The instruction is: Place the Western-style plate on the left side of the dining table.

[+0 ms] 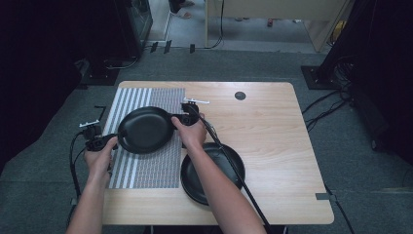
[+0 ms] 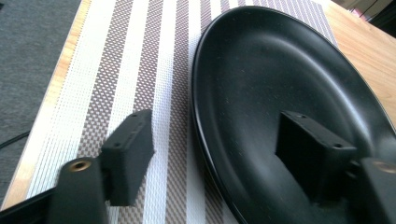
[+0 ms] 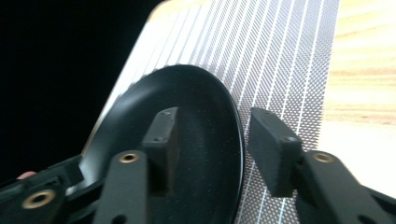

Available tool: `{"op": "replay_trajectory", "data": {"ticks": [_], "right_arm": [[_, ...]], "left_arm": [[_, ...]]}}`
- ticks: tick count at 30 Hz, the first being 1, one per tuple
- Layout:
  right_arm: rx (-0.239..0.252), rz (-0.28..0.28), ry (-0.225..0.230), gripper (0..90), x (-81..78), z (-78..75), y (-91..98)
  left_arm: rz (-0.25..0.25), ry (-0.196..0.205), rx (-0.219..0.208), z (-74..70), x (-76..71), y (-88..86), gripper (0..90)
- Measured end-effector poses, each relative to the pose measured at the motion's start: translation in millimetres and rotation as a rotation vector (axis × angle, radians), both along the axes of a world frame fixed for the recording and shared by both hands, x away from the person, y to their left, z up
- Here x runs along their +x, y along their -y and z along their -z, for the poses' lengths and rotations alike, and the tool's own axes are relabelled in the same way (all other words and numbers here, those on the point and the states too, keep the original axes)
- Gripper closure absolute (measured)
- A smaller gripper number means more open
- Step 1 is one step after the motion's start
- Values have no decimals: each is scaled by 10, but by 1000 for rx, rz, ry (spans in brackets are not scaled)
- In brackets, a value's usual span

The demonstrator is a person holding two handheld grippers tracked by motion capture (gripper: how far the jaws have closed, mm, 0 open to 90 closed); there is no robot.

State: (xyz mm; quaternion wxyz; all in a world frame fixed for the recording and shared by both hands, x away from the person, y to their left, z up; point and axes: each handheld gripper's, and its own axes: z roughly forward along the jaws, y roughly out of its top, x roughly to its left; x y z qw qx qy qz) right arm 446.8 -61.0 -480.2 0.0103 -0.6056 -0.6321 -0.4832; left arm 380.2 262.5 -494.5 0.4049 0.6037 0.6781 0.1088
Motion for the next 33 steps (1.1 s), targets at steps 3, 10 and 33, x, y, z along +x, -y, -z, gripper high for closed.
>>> {"op": "replay_trajectory", "data": {"ticks": [3, 10, 33], "right_arm": [[30, -10, 26, 494, -69, -102, 104], [27, -29, 141, 407, -307, -320, 466], [-243, -81, 309, 292, -1227, -339, 1646]], "left_arm": [[19, 8, 8, -68, -83, 25, 185], [40, 76, 23, -201, -292, 92, 102], [35, 163, 83, -176, -1046, 255, 99]]}}
